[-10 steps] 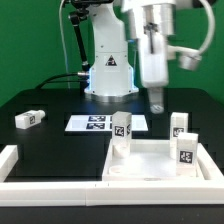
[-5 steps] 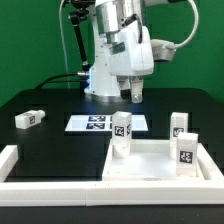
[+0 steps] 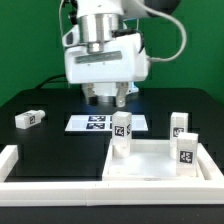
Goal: Assemble square table
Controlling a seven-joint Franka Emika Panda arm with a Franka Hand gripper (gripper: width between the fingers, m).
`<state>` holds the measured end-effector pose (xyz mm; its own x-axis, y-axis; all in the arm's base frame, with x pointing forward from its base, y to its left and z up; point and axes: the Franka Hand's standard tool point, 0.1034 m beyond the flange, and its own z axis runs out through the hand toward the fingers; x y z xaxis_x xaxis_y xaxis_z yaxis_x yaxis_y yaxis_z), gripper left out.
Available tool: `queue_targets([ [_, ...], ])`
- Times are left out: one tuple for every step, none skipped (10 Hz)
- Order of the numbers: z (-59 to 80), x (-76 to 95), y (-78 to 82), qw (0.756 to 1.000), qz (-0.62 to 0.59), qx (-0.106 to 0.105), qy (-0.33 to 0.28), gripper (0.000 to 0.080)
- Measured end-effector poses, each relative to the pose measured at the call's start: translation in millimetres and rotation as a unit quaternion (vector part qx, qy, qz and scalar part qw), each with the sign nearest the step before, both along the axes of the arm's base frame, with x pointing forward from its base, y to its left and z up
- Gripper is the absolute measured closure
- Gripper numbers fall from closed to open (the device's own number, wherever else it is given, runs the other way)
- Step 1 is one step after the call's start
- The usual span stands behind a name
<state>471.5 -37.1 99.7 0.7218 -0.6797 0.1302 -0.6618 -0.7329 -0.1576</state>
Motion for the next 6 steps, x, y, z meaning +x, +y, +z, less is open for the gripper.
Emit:
queue_targets([
  [-4.6,-26.6,-29.8,0.998,0.06,-0.021,0.003,0.0151],
  [0.2,-38.7,-52.3,0.993,0.111,-0.032,0.001,0.0151],
  [5.5,-43.2,-72.2,0.991,0.126,-0.039,-0.005,0.0151],
  [3.1,-41.1,-63.1,0.988,0.146,-0.042,-0.002,0.0151],
  [2.1,-41.3,-60.7,0.988,0.146,-0.041,-0.001,0.0151],
  [2.0,-41.7,-62.2,0.989,0.144,-0.041,-0.001,0.0151],
])
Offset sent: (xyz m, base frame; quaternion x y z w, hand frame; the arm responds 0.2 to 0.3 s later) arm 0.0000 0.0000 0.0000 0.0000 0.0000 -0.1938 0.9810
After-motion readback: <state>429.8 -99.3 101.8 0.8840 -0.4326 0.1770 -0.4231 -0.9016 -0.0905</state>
